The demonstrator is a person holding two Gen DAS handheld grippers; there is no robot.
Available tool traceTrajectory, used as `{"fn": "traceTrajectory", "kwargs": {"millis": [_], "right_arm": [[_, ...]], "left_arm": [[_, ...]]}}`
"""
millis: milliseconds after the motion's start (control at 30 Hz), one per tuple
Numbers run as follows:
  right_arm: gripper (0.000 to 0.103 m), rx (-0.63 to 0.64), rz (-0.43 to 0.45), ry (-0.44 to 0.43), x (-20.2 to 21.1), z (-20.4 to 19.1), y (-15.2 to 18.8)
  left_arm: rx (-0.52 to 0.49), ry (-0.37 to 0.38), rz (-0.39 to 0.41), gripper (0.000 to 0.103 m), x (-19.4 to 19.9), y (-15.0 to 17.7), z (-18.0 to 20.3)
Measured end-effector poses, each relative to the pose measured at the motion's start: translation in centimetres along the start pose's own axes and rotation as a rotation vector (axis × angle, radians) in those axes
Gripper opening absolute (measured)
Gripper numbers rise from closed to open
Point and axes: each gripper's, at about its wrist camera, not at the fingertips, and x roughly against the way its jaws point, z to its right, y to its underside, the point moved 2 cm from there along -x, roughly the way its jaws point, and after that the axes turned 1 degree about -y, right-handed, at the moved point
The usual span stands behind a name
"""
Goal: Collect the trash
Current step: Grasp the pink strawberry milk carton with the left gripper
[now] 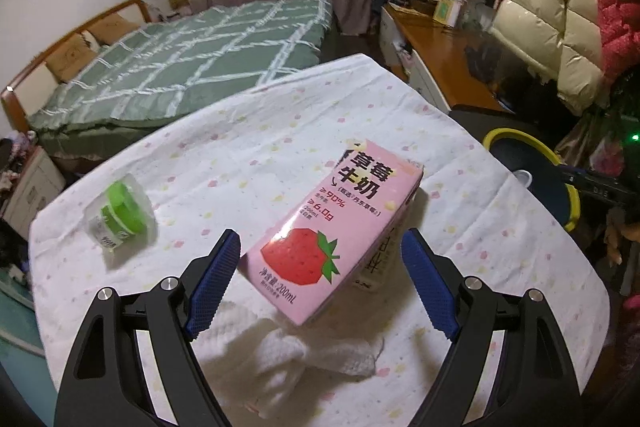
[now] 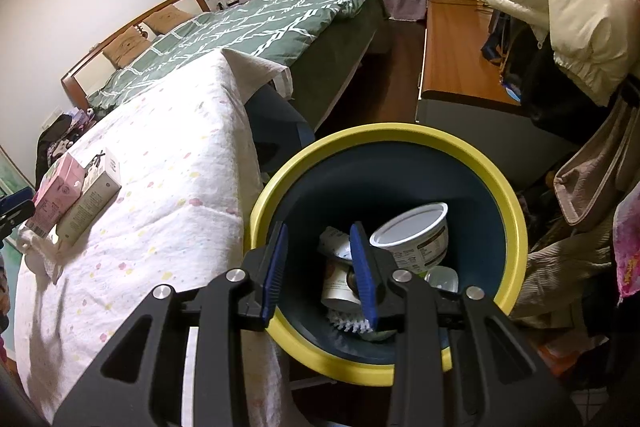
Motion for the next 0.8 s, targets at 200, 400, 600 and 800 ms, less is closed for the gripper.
{"fn": "traceTrajectory", "kwargs": {"millis": [200, 400, 600, 800], "right_arm": [[0.031, -0.001, -0.006, -0.007, -0.3, -0.1, 0.1], [0.032, 0.002, -0.011, -0.02, -0.6, -0.3, 0.3], [0.032, 0.003, -0.006, -0.032, -0.2, -0.4, 0.6], [0.032, -0.009, -0.004, -0.035, 0.1, 0.3, 0.7]], "left_arm": [[-0.026, 0.046, -0.064, 0.082, -1.1, 0.2, 0.4], [-0.055, 0.067, -0.111, 0.081, -0.7, 0.9, 3.8], [-0.019, 0.007, -0.13, 0.079, -1.5, -0.2, 4.5], [0.043, -0.028, -0.179, 0.064, -3.0, -0.6, 3.9]]}}
